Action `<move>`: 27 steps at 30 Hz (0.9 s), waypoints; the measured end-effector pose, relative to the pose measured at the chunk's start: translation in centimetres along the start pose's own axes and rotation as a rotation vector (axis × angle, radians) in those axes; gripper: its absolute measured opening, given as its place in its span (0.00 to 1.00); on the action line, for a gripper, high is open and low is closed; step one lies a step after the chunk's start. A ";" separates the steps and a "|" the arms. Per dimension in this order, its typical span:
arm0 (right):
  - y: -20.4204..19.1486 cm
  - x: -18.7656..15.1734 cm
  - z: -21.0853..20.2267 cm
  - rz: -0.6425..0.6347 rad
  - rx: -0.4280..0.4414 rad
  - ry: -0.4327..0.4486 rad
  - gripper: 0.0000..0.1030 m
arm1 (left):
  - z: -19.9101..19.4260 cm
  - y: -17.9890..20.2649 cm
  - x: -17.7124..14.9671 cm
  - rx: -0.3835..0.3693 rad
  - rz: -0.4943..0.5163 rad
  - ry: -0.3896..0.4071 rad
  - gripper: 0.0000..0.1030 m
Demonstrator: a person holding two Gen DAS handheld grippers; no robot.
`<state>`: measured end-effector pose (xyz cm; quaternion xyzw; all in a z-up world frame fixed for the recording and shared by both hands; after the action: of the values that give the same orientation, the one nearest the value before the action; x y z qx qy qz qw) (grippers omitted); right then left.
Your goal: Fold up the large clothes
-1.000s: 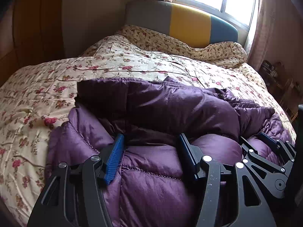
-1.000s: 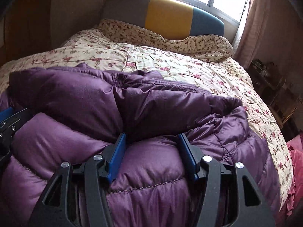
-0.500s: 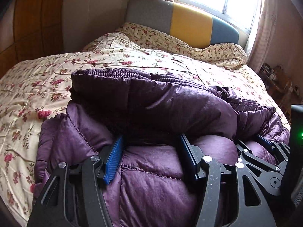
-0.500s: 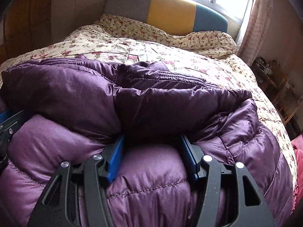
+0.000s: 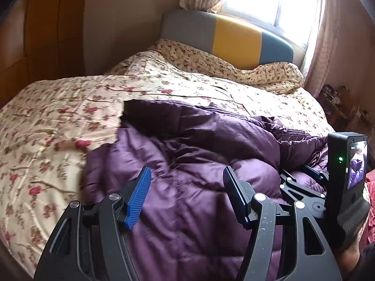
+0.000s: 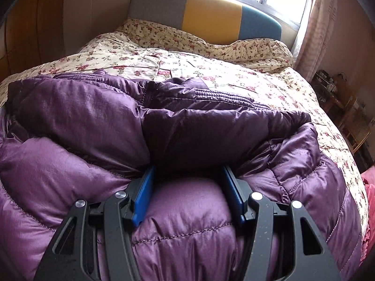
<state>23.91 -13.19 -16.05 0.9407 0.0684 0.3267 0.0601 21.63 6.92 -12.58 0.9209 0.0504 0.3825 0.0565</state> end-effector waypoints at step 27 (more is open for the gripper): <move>0.7 0.3 -2.4 0.032 0.061 -0.019 0.66 | -1.8 -9.1 -6.3 -0.437 -0.465 -0.196 0.54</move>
<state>22.66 -13.67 -13.87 0.9461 0.0627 0.3166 0.0269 15.54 15.20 -17.01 0.8832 0.1706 0.2708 0.3428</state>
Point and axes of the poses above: each gripper's, at about its wrist camera, not at the fingertips, and z roughly the way its jaws point, y to its right, x to its top, the point moved 8 cm from there along z, roughly the way its jaws point, and after that the axes turned 5 degrees about -y, right-handed, at the moved point
